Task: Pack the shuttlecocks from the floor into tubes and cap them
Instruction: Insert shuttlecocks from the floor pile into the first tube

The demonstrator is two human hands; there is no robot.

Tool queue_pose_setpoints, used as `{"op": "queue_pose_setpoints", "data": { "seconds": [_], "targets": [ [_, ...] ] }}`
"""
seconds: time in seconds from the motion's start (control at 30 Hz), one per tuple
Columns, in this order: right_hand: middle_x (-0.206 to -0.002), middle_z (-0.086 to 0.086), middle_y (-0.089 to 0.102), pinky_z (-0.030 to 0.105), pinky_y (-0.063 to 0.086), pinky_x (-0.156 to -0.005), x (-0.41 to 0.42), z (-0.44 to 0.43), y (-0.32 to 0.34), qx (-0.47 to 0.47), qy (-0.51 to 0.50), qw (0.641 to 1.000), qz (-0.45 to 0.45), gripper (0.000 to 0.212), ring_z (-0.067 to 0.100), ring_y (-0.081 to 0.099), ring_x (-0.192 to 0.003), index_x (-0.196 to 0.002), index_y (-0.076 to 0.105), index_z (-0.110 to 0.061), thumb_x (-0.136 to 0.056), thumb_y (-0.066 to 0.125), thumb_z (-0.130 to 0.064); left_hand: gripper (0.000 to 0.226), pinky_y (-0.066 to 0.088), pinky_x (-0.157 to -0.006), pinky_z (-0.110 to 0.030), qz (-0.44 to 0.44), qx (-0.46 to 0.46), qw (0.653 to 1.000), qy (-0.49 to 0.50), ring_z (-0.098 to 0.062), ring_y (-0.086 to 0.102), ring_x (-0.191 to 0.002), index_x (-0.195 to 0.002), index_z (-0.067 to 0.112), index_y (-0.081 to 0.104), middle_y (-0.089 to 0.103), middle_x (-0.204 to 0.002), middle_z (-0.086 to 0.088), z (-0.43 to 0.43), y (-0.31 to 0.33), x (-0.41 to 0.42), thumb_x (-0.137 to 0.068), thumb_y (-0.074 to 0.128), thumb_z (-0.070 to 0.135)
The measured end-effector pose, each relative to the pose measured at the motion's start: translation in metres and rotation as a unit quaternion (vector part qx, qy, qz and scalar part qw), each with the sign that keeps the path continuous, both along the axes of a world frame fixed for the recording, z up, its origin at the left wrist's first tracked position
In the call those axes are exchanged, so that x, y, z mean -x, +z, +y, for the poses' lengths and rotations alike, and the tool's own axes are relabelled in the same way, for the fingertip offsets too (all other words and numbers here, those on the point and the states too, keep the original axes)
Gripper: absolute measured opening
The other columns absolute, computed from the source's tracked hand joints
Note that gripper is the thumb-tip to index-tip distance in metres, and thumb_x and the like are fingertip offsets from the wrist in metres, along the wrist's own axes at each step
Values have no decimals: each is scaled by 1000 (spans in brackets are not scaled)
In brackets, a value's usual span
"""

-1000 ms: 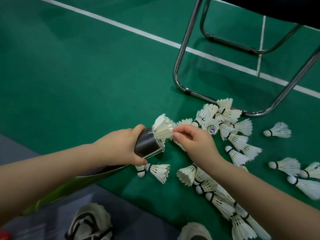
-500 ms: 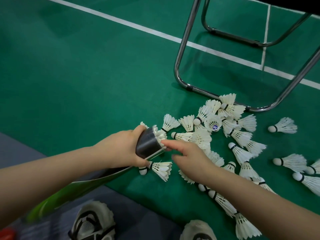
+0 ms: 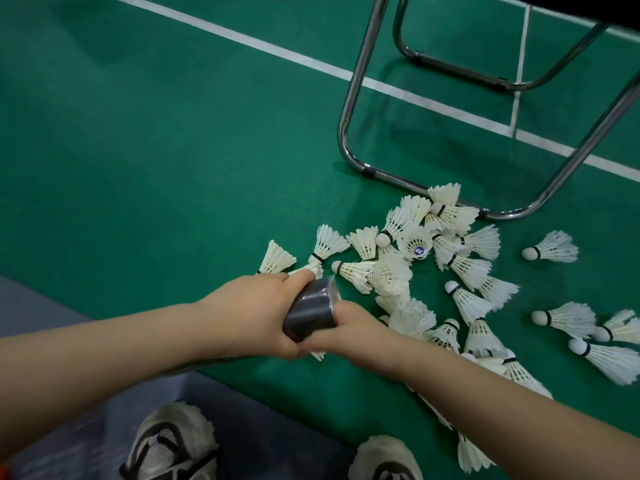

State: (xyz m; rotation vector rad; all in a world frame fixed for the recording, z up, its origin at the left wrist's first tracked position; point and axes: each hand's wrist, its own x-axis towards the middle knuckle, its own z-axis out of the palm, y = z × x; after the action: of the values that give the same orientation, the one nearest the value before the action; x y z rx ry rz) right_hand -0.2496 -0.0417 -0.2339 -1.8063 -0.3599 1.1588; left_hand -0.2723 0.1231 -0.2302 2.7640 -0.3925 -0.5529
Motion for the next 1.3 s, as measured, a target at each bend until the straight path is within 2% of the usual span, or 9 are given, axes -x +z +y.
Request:
{"op": "queue_pose_setpoints", "data": {
  "seconds": [0.1,0.2,0.3,0.4,0.63,0.83,1.07,1.2,1.3],
  "targets": [
    [-80,-6,68,19,50,-71,-11,-5,4,-80,-156,983,-49,11,1,61,-74,-82,67,-18,-80,59,-24,71,50,-68,-33,13,13,999,48,-18,59,-79,-115,30,32,59,-94,6,4,-1,-10,-61,69,58],
    [-77,-8,65,22,38,-68,-30,-19,-14,-21,-272,956,-112,18,-2,56,-70,-80,65,-21,-91,50,-18,77,50,-70,-34,15,-8,997,72,-19,58,-80,-120,28,31,59,-95,4,9,-2,-15,-61,70,60],
    [-108,-4,62,22,39,-73,-35,-32,-50,103,-198,970,-101,19,3,53,-85,-109,60,-25,-93,49,-22,77,51,-69,-35,20,-24,997,68,-19,57,-79,-120,28,31,58,-95,4,10,-6,-14,-62,70,61],
    [-138,-1,45,31,40,-95,-34,-39,-80,178,-117,973,-93,46,13,46,-114,-135,44,-25,-89,53,-22,75,52,-69,-37,20,-26,998,59,-18,57,-78,-118,28,33,57,-93,4,10,-10,-14,-61,70,60],
    [-156,-1,18,39,25,-112,-50,-37,-89,216,-91,966,-105,63,20,22,-141,-145,30,-21,-87,54,-16,76,50,-70,-34,11,-31,997,66,-19,56,-81,-119,28,31,58,-97,4,15,-9,-22,-62,70,60],
    [-148,6,37,37,28,-111,-66,-38,-82,150,-146,977,-30,49,20,34,-135,-139,43,-16,-92,45,-4,82,50,-73,-35,12,-41,996,81,-20,57,-85,-124,27,28,58,-102,2,26,-11,-20,-64,69,62],
    [-148,5,37,41,28,-113,-70,-36,-89,123,-163,979,23,51,22,35,-134,-141,40,-18,-92,49,-9,82,49,-73,-34,21,-40,994,96,-20,57,-84,-123,27,28,59,-99,2,31,-14,-15,-63,69,63],
    [-96,3,63,29,49,-81,-72,-44,-89,85,-307,942,-101,26,18,58,-88,-109,66,-15,-85,61,-8,80,48,-70,-33,18,-36,994,105,-20,57,-82,-123,27,29,59,-97,2,36,-14,-14,-63,70,62],
    [-94,5,66,36,51,-79,-72,-49,-91,82,-349,925,-129,17,21,61,-88,-83,61,-25,-82,65,-9,79,48,-71,-33,16,-36,994,106,-20,57,-82,-122,28,28,59,-99,2,37,-14,-13,-64,69,61]
  ]
}}
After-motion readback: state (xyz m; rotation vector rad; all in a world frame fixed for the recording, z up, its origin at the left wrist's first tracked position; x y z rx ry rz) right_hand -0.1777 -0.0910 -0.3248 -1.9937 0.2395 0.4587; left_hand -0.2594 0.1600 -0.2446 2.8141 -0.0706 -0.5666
